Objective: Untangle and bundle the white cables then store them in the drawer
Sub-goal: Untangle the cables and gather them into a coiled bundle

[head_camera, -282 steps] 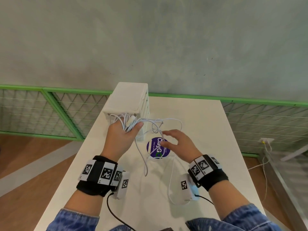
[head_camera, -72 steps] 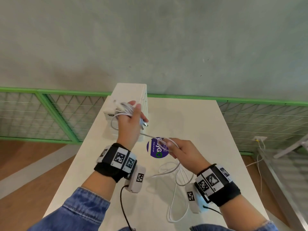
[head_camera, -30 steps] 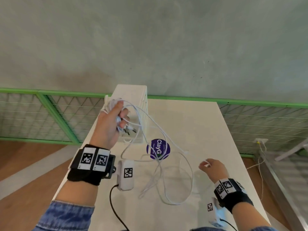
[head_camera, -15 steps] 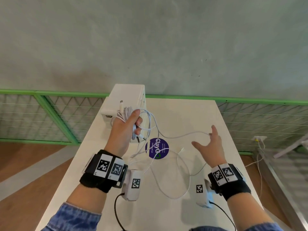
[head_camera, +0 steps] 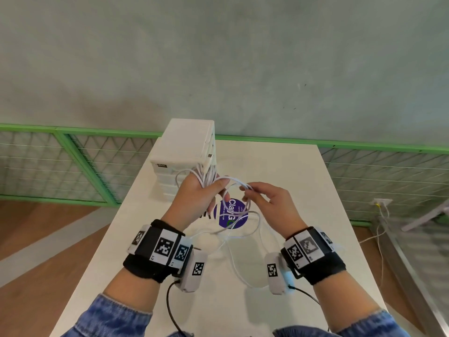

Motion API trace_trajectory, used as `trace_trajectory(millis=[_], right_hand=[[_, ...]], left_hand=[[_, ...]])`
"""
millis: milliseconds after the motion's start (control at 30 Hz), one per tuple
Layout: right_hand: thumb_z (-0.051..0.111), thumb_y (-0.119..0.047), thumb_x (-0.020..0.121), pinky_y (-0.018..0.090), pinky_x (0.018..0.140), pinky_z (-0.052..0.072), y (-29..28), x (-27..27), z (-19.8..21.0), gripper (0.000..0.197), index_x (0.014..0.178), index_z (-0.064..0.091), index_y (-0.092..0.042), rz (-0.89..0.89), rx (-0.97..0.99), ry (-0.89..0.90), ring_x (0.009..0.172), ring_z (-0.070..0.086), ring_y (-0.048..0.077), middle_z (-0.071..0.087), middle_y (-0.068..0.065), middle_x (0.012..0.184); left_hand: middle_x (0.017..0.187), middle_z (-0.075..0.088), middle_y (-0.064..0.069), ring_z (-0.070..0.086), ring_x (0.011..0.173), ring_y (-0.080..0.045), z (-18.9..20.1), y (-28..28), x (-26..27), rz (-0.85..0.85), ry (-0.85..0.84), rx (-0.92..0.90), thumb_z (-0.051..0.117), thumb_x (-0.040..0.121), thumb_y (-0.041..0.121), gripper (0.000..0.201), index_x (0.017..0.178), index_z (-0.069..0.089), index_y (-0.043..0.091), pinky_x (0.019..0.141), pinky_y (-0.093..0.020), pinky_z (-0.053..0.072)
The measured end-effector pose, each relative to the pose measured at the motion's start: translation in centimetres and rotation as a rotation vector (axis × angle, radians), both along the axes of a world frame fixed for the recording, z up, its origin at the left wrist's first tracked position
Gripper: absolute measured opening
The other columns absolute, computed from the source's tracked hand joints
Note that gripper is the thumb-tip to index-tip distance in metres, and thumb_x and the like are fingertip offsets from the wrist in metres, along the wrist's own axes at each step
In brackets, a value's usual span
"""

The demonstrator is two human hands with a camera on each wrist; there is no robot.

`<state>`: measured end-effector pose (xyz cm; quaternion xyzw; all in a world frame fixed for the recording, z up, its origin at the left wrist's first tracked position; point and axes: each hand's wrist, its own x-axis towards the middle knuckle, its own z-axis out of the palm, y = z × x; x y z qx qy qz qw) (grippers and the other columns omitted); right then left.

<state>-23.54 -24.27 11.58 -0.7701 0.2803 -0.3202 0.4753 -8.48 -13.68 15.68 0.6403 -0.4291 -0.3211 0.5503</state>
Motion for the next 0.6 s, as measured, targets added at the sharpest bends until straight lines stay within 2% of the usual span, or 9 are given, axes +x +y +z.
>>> trace_trajectory(millis=[67, 133, 200, 267, 333, 400, 500, 533, 600], right_hand=[[0.059, -0.009, 0.089, 0.009, 0.073, 0.045, -0.3, -0.4, -0.2, 0.019, 0.086, 0.07, -0.024, -0.009, 0.018, -0.004, 0.068, 0.061, 0.0, 0.07, -0.004, 0.074], [0.056, -0.007, 0.09, 0.013, 0.065, 0.047, -1.1, -0.9, -0.6, 0.022, 0.084, 0.069, -0.024, -0.076, 0.062, -0.013, 0.058, 0.058, 0.005, 0.066, -0.005, 0.068], [0.055, -0.01, 0.091, 0.017, 0.058, 0.045, -2.4, -2.0, -1.4, 0.024, 0.085, 0.069, -0.028, -0.203, 0.072, -0.006, 0.051, 0.051, 0.008, 0.063, -0.005, 0.065], [0.053, -0.014, 0.092, 0.018, 0.058, 0.042, -4.0, -3.5, -2.4, 0.021, 0.09, 0.07, -0.027, -0.321, 0.053, 0.038, 0.048, 0.047, 0.005, 0.061, -0.005, 0.065], [0.051, -0.017, 0.093, 0.025, 0.065, 0.041, -5.4, -5.3, -3.9, 0.02, 0.094, 0.071, -0.02, -0.46, 0.05, 0.103, 0.055, 0.05, 0.004, 0.062, -0.002, 0.068], [0.049, -0.019, 0.094, 0.031, 0.068, 0.041, -6.9, -7.4, -6.0, 0.023, 0.096, 0.07, -0.013, -0.603, 0.1, 0.197, 0.06, 0.051, 0.013, 0.061, 0.001, 0.069], [0.045, -0.021, 0.095, 0.038, 0.074, 0.045, -8.0, -10.0, -9.3, 0.026, 0.103, 0.068, -0.011, -0.655, 0.227, 0.396, 0.068, 0.054, 0.024, 0.063, 0.003, 0.073], [0.044, -0.02, 0.096, 0.037, 0.076, 0.044, -7.9, -10.3, -10.0, 0.027, 0.107, 0.067, -0.01, -0.64, 0.256, 0.481, 0.075, 0.056, 0.026, 0.066, 0.006, 0.081], [0.042, -0.015, 0.096, 0.035, 0.087, 0.042, -7.2, -9.9, -10.9, 0.03, 0.118, 0.062, -0.008, -0.583, 0.259, 0.662, 0.1, 0.058, 0.031, 0.065, 0.014, 0.11]], left_hand=[[0.065, 0.067, -0.008, 0.035, 0.038, -0.022, -0.3, 0.1, 0.6, 0.035, -0.025, 0.014, 0.052, 0.095, 0.016, 0.02, 0.091, 0.06, -0.002, 0.036, -0.02, 0.03], [0.069, 0.071, -0.007, 0.034, 0.035, -0.017, -0.5, 0.1, 1.3, 0.103, -0.016, 0.021, 0.054, 0.094, 0.021, 0.02, 0.094, 0.063, 0.002, 0.036, -0.019, 0.028], [0.064, 0.069, -0.005, 0.035, 0.033, -0.012, -0.4, 0.2, 2.2, 0.199, 0.014, 0.022, 0.057, 0.093, 0.021, 0.018, 0.084, 0.065, 0.007, 0.036, -0.019, 0.028], [0.048, 0.056, 0.001, 0.035, 0.033, -0.011, -0.5, 0.5, 3.2, 0.311, 0.078, 0.007, 0.061, 0.089, 0.018, 0.022, 0.068, 0.059, 0.01, 0.037, -0.02, 0.028], [0.043, 0.046, 0.006, 0.034, 0.033, -0.009, -0.4, 1.0, 4.3, 0.434, 0.172, -0.032, 0.063, 0.087, 0.019, 0.024, 0.066, 0.053, 0.014, 0.036, -0.018, 0.028], [0.041, 0.044, 0.008, 0.034, 0.032, -0.007, -0.3, 1.4, 5.5, 0.543, 0.25, -0.087, 0.061, 0.09, 0.02, 0.021, 0.072, 0.051, 0.016, 0.033, -0.015, 0.025], [0.039, 0.043, 0.01, 0.033, 0.03, -0.005, -0.2, 1.8, 6.7, 0.576, 0.276, -0.109, 0.058, 0.093, 0.019, 0.014, 0.08, 0.052, 0.015, 0.03, -0.013, 0.022], [0.038, 0.043, 0.01, 0.034, 0.03, -0.006, -0.5, 1.8, 6.7, 0.562, 0.27, -0.098, 0.058, 0.093, 0.019, 0.017, 0.078, 0.051, 0.015, 0.03, -0.013, 0.023], [0.038, 0.043, 0.009, 0.034, 0.031, -0.007, -1.0, 1.5, 5.8, 0.52, 0.258, -0.053, 0.059, 0.092, 0.02, 0.024, 0.07, 0.049, 0.015, 0.032, -0.014, 0.025]])
